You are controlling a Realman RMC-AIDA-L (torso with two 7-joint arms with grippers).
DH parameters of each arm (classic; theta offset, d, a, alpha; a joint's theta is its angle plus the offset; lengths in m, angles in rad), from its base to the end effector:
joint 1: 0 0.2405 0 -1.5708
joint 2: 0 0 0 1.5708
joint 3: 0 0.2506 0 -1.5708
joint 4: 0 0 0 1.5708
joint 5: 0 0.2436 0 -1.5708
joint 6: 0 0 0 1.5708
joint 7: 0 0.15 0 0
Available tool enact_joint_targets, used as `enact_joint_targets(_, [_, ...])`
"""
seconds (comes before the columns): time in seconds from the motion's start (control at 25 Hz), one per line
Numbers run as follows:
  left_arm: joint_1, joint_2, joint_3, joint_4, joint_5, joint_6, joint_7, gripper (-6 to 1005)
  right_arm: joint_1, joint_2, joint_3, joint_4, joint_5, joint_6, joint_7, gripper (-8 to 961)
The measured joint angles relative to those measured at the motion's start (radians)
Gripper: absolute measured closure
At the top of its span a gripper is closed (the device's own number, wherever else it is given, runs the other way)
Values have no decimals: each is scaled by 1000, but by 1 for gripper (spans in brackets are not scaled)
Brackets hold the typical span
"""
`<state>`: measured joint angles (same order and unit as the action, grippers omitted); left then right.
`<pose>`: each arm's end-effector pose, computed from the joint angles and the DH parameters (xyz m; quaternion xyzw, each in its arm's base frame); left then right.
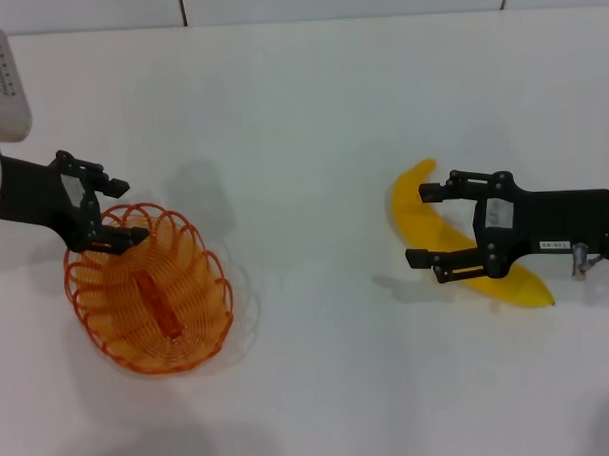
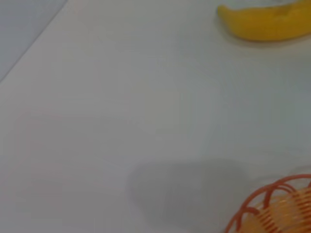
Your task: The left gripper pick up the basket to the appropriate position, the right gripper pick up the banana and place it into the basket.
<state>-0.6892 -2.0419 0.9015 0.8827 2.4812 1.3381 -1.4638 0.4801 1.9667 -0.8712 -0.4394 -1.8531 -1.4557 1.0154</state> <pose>-0.2553 0.4263 0.0219 -0.9794 -0.0542 0.0909 0.1720 0.3229 0.3354 -0.0114 -0.9613 0.1238 0.1894 0.1574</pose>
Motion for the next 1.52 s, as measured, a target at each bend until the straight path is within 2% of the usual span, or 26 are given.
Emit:
enact_joint_targets(0.28, [-1,-3,46,-2,-5,-43,-24,339,0,1,0,0,0,0,0,49])
enact_joint_targets(0.72, [1,-3,54,-2,-10,-50,-26,788,-3,0,0,2,0,0,0,50])
enact_joint_targets(0.92, [1,-3,53,1,-13,-49,-56,846,-4,-1,0,2,0,0,0,50])
enact_joint_targets(1.52, [0,-1,64,7,-13,-48,-77,892,-8,-3,0,2,2,0,0,51])
